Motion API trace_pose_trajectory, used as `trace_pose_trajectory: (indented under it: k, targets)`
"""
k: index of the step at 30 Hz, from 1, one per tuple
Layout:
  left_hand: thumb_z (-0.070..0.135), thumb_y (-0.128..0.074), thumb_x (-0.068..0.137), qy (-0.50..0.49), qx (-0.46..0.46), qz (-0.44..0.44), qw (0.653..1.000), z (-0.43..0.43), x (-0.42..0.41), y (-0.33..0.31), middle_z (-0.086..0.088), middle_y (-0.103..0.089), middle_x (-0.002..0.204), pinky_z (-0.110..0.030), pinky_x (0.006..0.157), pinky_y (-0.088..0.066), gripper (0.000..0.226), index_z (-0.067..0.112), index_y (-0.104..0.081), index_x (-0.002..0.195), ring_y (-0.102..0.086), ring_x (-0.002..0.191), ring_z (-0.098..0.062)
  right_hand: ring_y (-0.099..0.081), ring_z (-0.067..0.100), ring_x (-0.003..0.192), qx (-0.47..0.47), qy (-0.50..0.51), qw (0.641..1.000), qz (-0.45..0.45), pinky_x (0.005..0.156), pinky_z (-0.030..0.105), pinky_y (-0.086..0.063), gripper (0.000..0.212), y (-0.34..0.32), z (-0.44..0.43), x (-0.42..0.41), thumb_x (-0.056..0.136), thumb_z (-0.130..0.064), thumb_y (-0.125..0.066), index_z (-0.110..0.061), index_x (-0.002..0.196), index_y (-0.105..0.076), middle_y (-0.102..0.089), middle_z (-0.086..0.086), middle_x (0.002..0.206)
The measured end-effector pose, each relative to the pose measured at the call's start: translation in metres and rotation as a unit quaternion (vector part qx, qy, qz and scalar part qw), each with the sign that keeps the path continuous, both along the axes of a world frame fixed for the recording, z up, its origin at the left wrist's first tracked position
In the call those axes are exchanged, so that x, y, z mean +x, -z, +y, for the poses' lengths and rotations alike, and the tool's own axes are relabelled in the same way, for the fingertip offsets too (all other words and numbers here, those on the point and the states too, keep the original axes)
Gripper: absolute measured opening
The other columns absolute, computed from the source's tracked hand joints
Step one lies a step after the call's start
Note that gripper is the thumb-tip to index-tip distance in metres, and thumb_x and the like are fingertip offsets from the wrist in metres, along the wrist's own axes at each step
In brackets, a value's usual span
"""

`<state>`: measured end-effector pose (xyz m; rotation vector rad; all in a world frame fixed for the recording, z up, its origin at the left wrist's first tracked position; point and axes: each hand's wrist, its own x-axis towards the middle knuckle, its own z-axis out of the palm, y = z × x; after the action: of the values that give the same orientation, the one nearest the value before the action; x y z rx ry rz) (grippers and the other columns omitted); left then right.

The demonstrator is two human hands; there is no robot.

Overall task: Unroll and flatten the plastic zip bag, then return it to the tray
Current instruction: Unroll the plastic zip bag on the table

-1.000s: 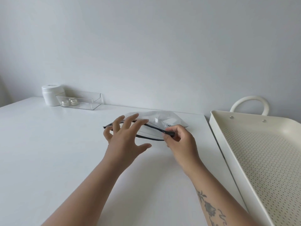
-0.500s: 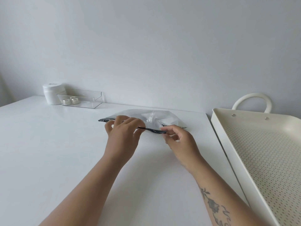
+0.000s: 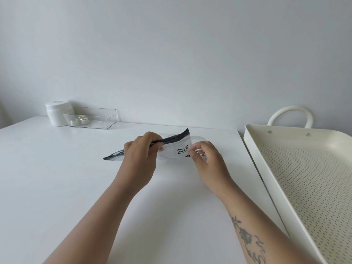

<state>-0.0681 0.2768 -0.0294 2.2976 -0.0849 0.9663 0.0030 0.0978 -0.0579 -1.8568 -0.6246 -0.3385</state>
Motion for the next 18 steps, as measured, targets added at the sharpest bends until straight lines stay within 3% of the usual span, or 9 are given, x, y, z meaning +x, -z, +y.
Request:
trace_pose_trajectory:
  k: [2,3,6,8,11,14,18]
  targets:
    - [0.025,-0.056,0.094,0.002,0.000,0.001,1.000,0.000,-0.003,0.000,0.023,-0.061,0.088,-0.031,0.090,-0.035,0.006,0.030,-0.054,0.096,-0.040,0.095,0.022,-0.050,0.015,0.106,-0.008,-0.008,1.000,0.004,0.086,0.028,-0.045,0.011,0.000,0.002,-0.001,0.094,-0.023,-0.055,-0.031,0.089,-0.058,-0.060,-0.015,0.100]
    - [0.036,-0.061,0.089,-0.001,0.012,0.001,1.000,-0.001,-0.005,-0.001,0.027,-0.060,0.092,-0.026,0.092,-0.033,0.013,0.034,-0.054,0.100,-0.039,0.097,0.025,-0.050,0.014,0.107,-0.011,-0.013,1.000,0.005,0.088,0.028,-0.045,0.010,0.000,0.002,-0.002,0.095,-0.024,-0.054,-0.031,0.090,-0.057,-0.061,-0.015,0.101]
    - [0.055,-0.066,0.078,0.010,0.054,-0.001,0.998,-0.004,-0.006,-0.004,0.035,-0.057,0.098,-0.013,0.094,-0.025,0.031,0.040,-0.058,0.105,-0.045,0.101,0.015,-0.049,0.010,0.107,-0.034,-0.024,0.999,0.004,0.084,0.020,-0.042,0.008,-0.001,0.005,-0.005,0.096,-0.028,-0.052,-0.034,0.091,-0.056,-0.062,-0.010,0.102]
    - [0.048,-0.066,0.082,0.012,0.065,-0.012,0.998,-0.008,-0.004,-0.006,0.033,-0.060,0.095,-0.019,0.092,-0.029,0.023,0.038,-0.062,0.102,-0.051,0.098,0.005,-0.044,0.004,0.105,-0.056,-0.020,0.998,-0.006,0.078,0.010,-0.036,0.007,-0.001,0.005,-0.007,0.096,-0.031,-0.051,-0.034,0.094,-0.057,-0.062,-0.013,0.103]
    - [0.030,-0.068,0.086,0.028,0.037,-0.025,0.999,-0.009,-0.005,-0.007,0.035,-0.062,0.089,-0.028,0.085,-0.040,0.010,0.035,-0.064,0.093,-0.055,0.090,0.001,-0.040,0.003,0.107,-0.085,-0.014,0.996,-0.028,0.087,0.019,-0.036,0.013,-0.001,0.004,-0.007,0.093,-0.035,-0.056,-0.031,0.105,-0.060,-0.060,-0.019,0.109]
    - [0.022,-0.068,0.087,0.050,-0.012,-0.021,0.998,-0.008,-0.006,-0.009,0.037,-0.061,0.091,-0.012,0.074,-0.040,0.016,0.037,-0.063,0.088,-0.059,0.087,0.000,-0.037,0.009,0.114,-0.122,-0.003,0.992,-0.021,0.096,0.029,-0.034,0.031,0.000,0.003,-0.006,0.087,-0.035,-0.065,-0.031,0.117,-0.058,-0.057,-0.016,0.116]
    - [0.020,-0.067,0.089,0.071,-0.053,-0.022,0.996,-0.007,-0.008,-0.012,0.027,-0.066,0.085,-0.005,0.065,-0.038,0.019,0.037,-0.061,0.083,-0.059,0.080,0.002,-0.043,0.008,0.101,-0.139,0.074,0.986,-0.052,0.085,0.029,-0.030,0.025,0.002,0.002,-0.003,0.088,-0.021,-0.063,-0.036,0.108,-0.059,-0.063,-0.019,0.101]
